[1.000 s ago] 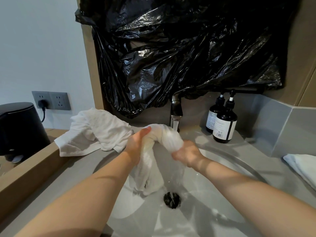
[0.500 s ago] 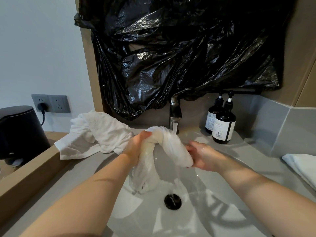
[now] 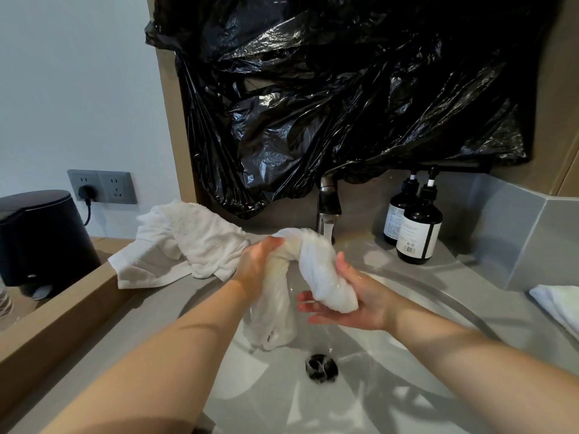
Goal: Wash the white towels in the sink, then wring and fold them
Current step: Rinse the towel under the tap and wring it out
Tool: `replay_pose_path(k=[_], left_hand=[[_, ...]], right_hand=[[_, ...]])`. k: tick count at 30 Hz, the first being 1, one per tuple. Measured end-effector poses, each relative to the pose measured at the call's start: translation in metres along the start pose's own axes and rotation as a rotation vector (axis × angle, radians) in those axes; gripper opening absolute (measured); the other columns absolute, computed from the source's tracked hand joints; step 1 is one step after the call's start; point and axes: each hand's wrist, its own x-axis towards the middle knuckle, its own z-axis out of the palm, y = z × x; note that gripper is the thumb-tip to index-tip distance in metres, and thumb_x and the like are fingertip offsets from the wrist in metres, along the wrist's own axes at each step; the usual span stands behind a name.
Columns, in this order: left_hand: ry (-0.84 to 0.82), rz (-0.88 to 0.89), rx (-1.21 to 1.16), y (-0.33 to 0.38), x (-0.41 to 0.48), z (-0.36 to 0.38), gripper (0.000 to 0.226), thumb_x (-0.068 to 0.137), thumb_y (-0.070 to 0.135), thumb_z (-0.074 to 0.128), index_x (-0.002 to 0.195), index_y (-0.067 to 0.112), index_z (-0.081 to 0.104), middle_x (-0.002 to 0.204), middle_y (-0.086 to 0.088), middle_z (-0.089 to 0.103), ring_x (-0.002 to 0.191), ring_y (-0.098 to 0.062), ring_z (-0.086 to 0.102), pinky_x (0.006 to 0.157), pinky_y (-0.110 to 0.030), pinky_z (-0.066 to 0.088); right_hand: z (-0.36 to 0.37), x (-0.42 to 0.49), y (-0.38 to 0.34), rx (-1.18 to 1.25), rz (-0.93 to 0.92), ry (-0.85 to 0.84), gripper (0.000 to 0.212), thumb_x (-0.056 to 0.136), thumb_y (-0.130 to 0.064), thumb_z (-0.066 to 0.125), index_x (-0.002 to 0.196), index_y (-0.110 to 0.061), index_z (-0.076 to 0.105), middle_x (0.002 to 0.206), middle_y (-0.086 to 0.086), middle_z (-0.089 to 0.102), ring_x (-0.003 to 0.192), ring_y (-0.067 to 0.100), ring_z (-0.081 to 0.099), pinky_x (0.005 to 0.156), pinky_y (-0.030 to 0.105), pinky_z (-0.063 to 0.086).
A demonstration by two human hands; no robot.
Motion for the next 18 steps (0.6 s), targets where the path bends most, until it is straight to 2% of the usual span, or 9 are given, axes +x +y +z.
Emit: replay_pose_path(k=[1,2,4,6,8,10,13,16,18], left_hand=[[0.014,0.006,-0.003,0.000,0.000,0.000,0.027,0.085,0.028,0.066,0.095,0.003,0.069,0.079,-0.015,0.066,0.070,-0.028,0.061,0.069,-0.035,0.049],[0.026,0.011,0.000,0.001,0.000,0.000,0.024,0.086,0.026,0.065,0.093,0.004,0.069,0.080,-0.016,0.066,0.072,-0.029,0.062,0.071,-0.036,0.049],[0.012,0.032,0.017,0.001,-0.001,-0.001,0.029,0.080,0.030,0.070,0.090,0.003,0.070,0.082,-0.017,0.066,0.076,-0.030,0.062,0.076,-0.040,0.048],[-0.027,0.046,0.097,0.001,-0.003,0.000,0.044,0.069,0.037,0.075,0.092,0.000,0.070,0.085,-0.018,0.067,0.082,-0.031,0.063,0.079,-0.043,0.049],[-0.036,0.058,0.227,-0.002,-0.002,0.003,0.033,0.080,0.034,0.075,0.087,0.002,0.070,0.082,-0.014,0.069,0.080,-0.030,0.065,0.077,-0.041,0.051],[-0.055,-0.009,0.320,-0.002,-0.002,0.009,0.035,0.087,0.040,0.069,0.090,0.005,0.070,0.083,-0.011,0.072,0.079,-0.026,0.069,0.076,-0.037,0.056],[-0.093,-0.156,0.363,-0.001,-0.004,0.016,0.064,0.082,0.062,0.065,0.112,0.006,0.066,0.101,-0.012,0.073,0.093,-0.028,0.071,0.092,-0.044,0.056],[-0.143,-0.224,0.286,0.002,-0.011,0.023,0.059,0.088,0.061,0.057,0.111,0.007,0.063,0.096,-0.011,0.071,0.083,-0.022,0.068,0.081,-0.034,0.056],[-0.245,-0.263,0.210,0.001,-0.016,0.025,0.059,0.091,0.061,0.051,0.115,0.009,0.065,0.093,-0.011,0.073,0.076,-0.020,0.067,0.075,-0.032,0.053]], right_hand=[[0.001,-0.001,0.000,0.006,0.002,-0.023,0.085,0.058,-0.050,0.084,0.122,0.000,0.059,0.116,0.028,0.063,0.099,0.039,0.066,0.077,0.045,0.058],[0.004,-0.002,-0.001,-0.003,0.008,-0.036,0.083,0.057,-0.041,0.088,0.122,0.001,0.056,0.115,0.028,0.063,0.093,0.037,0.069,0.070,0.040,0.059],[0.008,-0.006,-0.006,-0.124,0.024,0.036,0.060,0.065,-0.025,0.083,0.111,0.001,0.056,0.092,0.020,0.068,0.066,0.024,0.065,0.050,0.027,0.054],[0.008,-0.008,-0.010,-0.453,0.027,0.211,0.035,0.074,-0.013,0.076,0.102,-0.002,0.057,0.071,0.010,0.062,0.054,0.016,0.055,0.043,0.022,0.043],[0.002,-0.007,-0.014,-0.881,-0.036,0.420,0.033,0.075,-0.012,0.079,0.103,-0.006,0.062,0.071,0.004,0.061,0.057,0.015,0.055,0.048,0.025,0.042],[-0.001,-0.003,-0.015,-1.160,-0.149,0.638,0.039,0.071,-0.018,0.080,0.105,-0.018,0.061,0.085,0.002,0.066,0.072,0.019,0.063,0.059,0.032,0.050],[0.002,-0.004,-0.016,-1.391,-0.233,0.856,0.041,0.072,-0.027,0.069,0.108,-0.027,0.049,0.092,0.002,0.065,0.085,0.026,0.064,0.064,0.031,0.049],[0.000,-0.007,-0.018,-1.595,-0.295,0.939,0.040,0.078,-0.035,0.064,0.111,-0.022,0.045,0.096,0.003,0.066,0.094,0.029,0.062,0.069,0.032,0.044],[-0.002,-0.007,-0.019,-1.685,-0.331,0.989,0.041,0.080,-0.041,0.063,0.110,-0.020,0.046,0.099,0.002,0.066,0.099,0.027,0.061,0.073,0.032,0.044]])
